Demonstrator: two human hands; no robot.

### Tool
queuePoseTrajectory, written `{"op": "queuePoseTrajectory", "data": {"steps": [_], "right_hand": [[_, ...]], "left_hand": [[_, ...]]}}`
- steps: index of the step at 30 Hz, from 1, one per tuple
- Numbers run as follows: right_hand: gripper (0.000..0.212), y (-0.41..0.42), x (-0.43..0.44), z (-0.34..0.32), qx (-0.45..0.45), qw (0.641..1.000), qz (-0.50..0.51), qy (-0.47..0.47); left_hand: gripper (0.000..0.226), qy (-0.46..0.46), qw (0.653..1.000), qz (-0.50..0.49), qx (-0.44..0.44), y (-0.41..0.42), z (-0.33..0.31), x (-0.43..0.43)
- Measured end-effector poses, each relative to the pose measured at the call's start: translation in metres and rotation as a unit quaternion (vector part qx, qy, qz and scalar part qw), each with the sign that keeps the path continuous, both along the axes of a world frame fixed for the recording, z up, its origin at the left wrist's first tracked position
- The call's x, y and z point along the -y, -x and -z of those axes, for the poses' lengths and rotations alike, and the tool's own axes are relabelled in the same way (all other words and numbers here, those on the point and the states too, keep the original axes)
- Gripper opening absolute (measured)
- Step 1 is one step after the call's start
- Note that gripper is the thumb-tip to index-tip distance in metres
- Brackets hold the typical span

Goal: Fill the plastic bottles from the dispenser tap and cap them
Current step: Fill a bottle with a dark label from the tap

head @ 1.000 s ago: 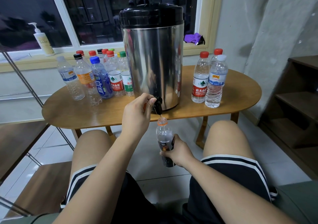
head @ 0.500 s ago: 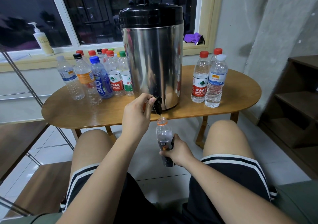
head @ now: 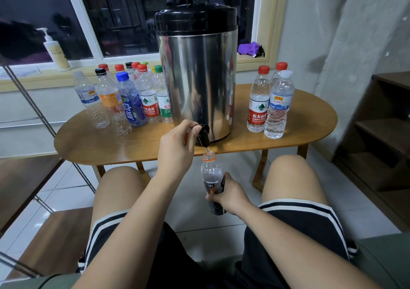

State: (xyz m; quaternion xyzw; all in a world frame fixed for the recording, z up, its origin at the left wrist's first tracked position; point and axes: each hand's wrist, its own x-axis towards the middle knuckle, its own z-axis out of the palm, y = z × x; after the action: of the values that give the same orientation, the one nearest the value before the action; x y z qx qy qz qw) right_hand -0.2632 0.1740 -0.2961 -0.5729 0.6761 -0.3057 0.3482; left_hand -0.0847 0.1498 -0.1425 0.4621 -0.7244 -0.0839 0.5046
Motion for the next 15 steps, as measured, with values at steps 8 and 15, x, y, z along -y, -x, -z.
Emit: {"op": "queuePoseTrajectory", "data": {"steps": [8,15], "right_hand": [[0.064,-0.0002,-0.0011,-0.002,-0.009,1.0,0.001,0.001],[0.062,-0.0005,-0.0013,-0.0022,-0.009,1.0,0.0,0.003]], "left_hand": [[0.021,0.0,1.0,-0.001,0.003,0.0003,-0.0003,-0.0005],[0.022,-0.004,1.0,0.006,0.0,0.0,-0.0004,-0.0009]]}}
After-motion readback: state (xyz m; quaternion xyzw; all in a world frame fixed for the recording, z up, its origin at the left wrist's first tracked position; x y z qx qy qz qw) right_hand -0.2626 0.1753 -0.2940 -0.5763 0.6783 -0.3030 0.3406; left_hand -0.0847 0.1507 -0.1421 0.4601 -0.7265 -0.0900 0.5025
